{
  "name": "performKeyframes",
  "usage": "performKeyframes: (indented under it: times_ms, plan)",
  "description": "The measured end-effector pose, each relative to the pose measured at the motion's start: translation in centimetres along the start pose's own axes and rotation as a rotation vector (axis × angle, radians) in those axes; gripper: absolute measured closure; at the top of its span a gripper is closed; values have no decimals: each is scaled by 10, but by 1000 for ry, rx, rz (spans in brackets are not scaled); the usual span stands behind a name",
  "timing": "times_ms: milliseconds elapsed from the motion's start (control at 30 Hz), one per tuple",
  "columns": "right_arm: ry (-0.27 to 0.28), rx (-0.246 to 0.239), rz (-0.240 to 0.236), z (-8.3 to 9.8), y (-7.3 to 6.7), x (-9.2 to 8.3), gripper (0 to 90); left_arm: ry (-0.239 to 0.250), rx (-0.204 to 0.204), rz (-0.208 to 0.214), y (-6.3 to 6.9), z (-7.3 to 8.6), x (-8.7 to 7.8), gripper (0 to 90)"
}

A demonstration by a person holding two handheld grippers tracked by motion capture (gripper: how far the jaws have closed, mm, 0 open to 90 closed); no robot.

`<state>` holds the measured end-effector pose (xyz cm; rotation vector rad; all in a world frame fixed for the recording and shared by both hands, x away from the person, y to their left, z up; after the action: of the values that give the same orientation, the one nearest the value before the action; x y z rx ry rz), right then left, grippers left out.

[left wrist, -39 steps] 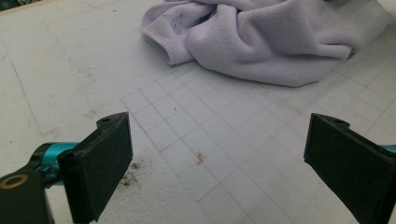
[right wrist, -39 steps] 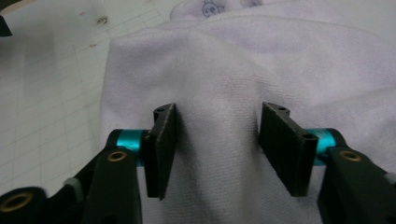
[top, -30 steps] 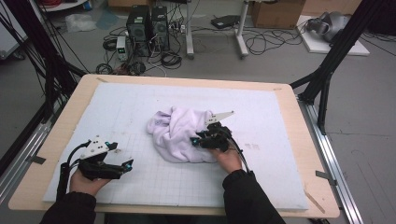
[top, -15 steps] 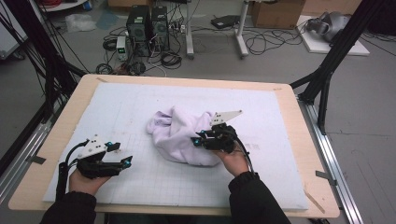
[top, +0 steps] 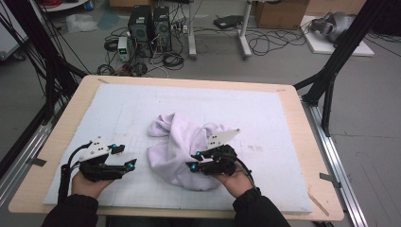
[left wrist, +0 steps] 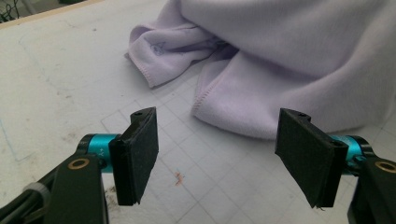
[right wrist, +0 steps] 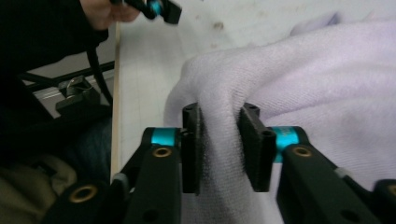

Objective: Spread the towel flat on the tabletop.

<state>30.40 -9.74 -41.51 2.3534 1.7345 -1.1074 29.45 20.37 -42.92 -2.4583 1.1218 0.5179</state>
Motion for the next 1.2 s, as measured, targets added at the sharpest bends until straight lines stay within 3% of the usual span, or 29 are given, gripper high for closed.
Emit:
performKeyframes:
  times_ms: [67, 200, 300, 333, 500, 533, 567, 633, 800, 900, 967, 1067, 1100, 1133, 1200]
  plan:
    - [7, 17, -11, 2, 1, -2, 622, 5, 4, 9, 1, -2, 2, 315]
    - [92, 20, -11, -5, 4, -19, 548, 11, 15, 58, 4, -9, 10, 345]
    - [100, 27, 51, -7, 16, -29, 523, 6, 41, 92, 7, -17, 20, 356]
    - [89, 33, 107, -5, 28, -32, 504, 7, 46, 105, 8, -20, 25, 369]
    - [76, 60, 163, 4, 49, -27, 482, -11, 59, 156, 11, -29, 54, 408]
    - [58, 61, 192, 9, 56, -22, 487, -19, 59, 178, 11, -29, 62, 473]
    - [58, 61, 192, 9, 56, -22, 487, -14, 55, 192, 11, -29, 68, 473]
    - [38, 55, 211, 16, 65, -12, 516, -32, 48, 204, 11, -28, 81, 508]
    - [-25, 41, 230, 24, 70, 1, 564, -99, 51, 209, 9, -19, 99, 532]
    - [-76, 17, 230, 28, 71, 13, 667, -147, 59, 209, 9, -13, 106, 568]
    - [-89, 6, 234, 29, 71, 15, 691, -182, 76, 211, 9, -9, 108, 589]
    - [-92, 16, 217, 30, 71, 17, 773, -201, 86, 193, 9, -11, 108, 739]
    - [-92, 16, 217, 30, 71, 17, 773, -204, 90, 197, 9, -11, 108, 739]
    - [-96, 22, 213, 30, 71, 17, 805, -207, 88, 202, 9, -11, 108, 842]
    - [-98, 9, 218, 30, 71, 16, 818, -213, 92, 209, 9, -11, 107, 858]
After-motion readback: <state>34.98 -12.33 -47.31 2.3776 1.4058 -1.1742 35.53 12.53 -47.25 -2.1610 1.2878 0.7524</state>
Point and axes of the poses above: each handheld gripper's, and its own axes: x roughly forward along the jaws, z roughly out of its underside, y roughly to its right, the point moved 5 cm from there along x, roughly forward along the jaws, and after that the axes turned 14 degrees about x, right-handed, at the moved point
